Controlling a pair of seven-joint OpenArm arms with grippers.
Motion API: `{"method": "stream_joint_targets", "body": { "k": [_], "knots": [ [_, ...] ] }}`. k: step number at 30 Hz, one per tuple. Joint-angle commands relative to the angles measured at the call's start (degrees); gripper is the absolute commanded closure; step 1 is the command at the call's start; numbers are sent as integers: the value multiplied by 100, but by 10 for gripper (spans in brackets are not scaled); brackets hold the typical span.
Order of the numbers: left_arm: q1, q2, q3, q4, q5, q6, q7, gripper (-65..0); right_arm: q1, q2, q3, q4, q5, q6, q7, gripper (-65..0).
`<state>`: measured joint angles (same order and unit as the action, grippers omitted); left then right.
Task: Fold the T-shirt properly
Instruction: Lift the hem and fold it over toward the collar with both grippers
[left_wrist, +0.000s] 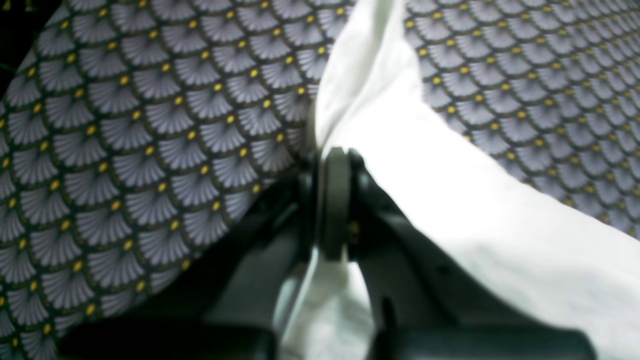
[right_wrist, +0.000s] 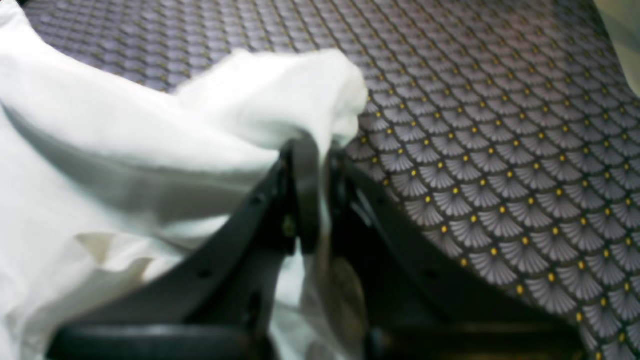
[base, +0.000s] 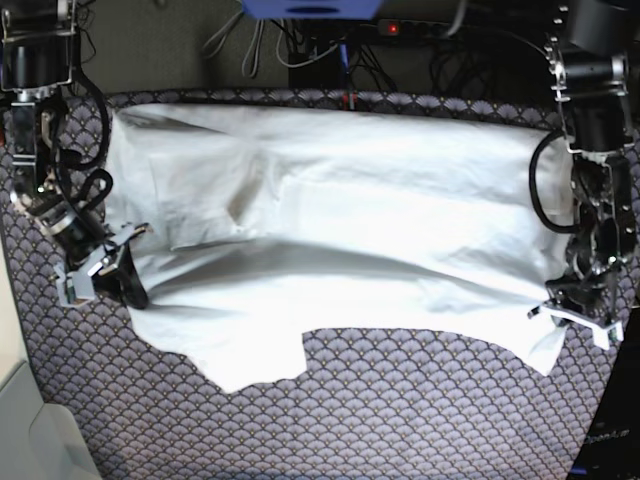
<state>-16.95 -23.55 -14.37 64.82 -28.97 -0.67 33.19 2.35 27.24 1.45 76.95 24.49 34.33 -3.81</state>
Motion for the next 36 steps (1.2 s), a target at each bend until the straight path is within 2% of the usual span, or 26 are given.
{"method": "stream_joint_targets", "body": {
  "k": [1, 4, 7, 11, 19, 21, 23, 26, 33, 36],
  "knots": [
    [-41, -137, -282, 230, 36, 36, -115, -3, -20, 119, 114, 134, 114, 0, 175, 0],
    [99, 30, -748, 494, 36, 36, 52, -3, -116, 102, 167, 222, 114, 0, 175, 0],
    [231, 47, -1002, 582, 36, 36, 193, -3, -336, 93, 281, 424, 122, 0, 175, 0],
    [302, 56, -1029, 591, 36, 36, 228, -3, -547, -21, 466, 696, 122, 0, 184, 0],
    [609, 56, -1038, 723, 36, 36, 237, -3, -855, -21, 527, 881, 122, 0, 192, 0],
    [741, 56, -1038, 811, 36, 36, 237, -3, -1022, -30, 729, 899, 122, 9, 210, 0],
    [838, 56, -1038, 890, 36, 36, 246, -3, -1136, -153, 861, 951, 122, 9, 395, 0],
    [935, 56, -1038, 969, 36, 36, 448, -3, -1338, -162, 923, 969, 122, 9, 711, 0],
    [943, 47, -1046, 1030, 36, 36, 1055, -3, -1725, -171, 967, 1057, 122, 9, 834, 0],
    [943, 47, -1046, 1145, 36, 36, 1204, -3, -1918, -162, 967, 1057, 122, 9, 1124, 0]
  ]
}}
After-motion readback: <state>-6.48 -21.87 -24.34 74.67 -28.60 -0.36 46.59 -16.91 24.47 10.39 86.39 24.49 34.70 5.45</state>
